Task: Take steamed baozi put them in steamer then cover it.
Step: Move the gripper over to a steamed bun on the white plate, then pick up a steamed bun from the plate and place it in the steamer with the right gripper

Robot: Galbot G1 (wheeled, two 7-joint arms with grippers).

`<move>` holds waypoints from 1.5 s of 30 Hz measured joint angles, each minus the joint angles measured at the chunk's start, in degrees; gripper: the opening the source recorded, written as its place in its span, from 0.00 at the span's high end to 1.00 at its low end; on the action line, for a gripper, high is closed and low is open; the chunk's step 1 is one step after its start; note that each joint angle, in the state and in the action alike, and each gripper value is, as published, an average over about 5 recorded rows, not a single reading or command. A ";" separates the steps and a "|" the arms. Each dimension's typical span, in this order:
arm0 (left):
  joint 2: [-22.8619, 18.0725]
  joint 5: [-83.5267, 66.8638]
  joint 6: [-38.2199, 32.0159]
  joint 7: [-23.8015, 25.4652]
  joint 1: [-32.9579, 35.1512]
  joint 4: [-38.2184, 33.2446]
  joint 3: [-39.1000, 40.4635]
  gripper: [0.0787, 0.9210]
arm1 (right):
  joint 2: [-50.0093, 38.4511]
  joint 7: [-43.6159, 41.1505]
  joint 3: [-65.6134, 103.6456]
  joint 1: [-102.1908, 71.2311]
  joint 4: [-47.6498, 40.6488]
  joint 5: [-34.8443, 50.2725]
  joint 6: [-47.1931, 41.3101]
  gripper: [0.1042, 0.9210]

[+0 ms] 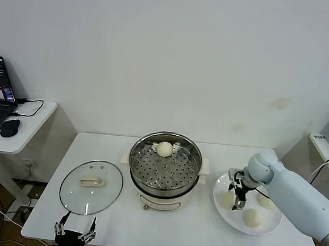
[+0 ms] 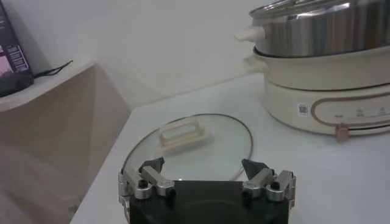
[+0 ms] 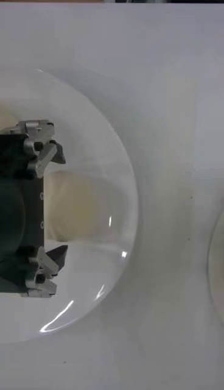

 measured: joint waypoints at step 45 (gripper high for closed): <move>0.95 -1.05 -0.12 -0.87 -2.19 -1.97 -1.72 0.12 | 15.46 -5.38 -25.29 45.47 -1.71 32.09 -12.64 0.39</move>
